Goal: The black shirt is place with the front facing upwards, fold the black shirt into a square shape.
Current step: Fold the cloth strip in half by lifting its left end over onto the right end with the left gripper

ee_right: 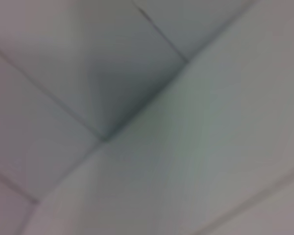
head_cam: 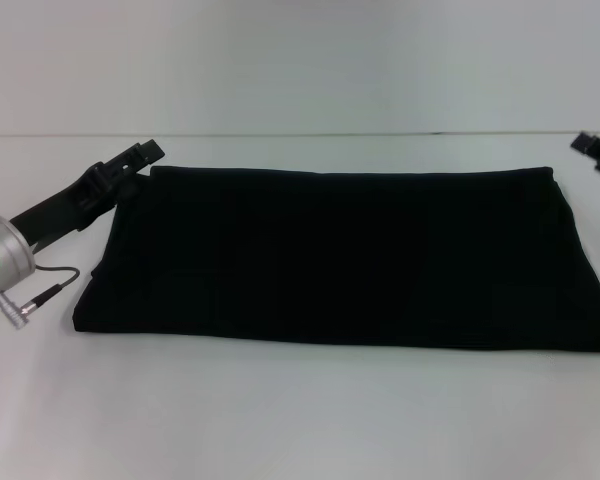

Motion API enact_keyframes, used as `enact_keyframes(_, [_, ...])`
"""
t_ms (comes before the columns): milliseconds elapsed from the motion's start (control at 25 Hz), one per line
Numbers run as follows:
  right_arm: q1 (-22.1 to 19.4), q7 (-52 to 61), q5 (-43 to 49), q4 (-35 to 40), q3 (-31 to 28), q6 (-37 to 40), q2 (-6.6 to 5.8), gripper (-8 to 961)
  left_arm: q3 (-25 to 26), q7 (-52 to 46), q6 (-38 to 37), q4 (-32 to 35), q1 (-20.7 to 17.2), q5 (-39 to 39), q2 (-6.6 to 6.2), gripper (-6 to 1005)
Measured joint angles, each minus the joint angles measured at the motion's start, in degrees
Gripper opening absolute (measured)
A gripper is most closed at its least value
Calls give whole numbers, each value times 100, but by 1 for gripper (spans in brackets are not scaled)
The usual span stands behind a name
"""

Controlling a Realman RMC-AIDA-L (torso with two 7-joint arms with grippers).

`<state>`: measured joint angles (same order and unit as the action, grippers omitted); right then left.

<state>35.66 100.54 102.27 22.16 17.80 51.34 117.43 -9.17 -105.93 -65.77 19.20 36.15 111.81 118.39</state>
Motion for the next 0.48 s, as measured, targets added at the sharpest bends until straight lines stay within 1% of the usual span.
enact_keyframes(80, [-186, -747, -343, 2, -2, 757, -20, 658, -111, -317, -252, -3, -80, 39, -110, 865])
enact_keyframes(120, [-280, -1227, -447, 2, 0, 1207, -20, 663, -261, -591, -406, -3, -151, 54, -213, 883])
enact_keyframes(240, [-499, -2584, -439, 2, 99, 2390, -21, 675, -707, -1262, -775, 15, -375, 70, -475, 885])
enact_keyframes(320, [-574, -3195, -237, 12, 280, 2847, -21, 712, -850, -1586, -1084, 76, -555, 80, -615, 886])
enact_keyframes(360, [-598, -3434, -94, 28, 393, 2964, -18, 730, -873, -1776, -1241, 139, -657, 113, -664, 887])
enact_keyframes(480, [-598, -3949, 304, 62, 662, 3077, 29, 785, -884, -2383, -1619, 527, -929, 421, -742, 889])
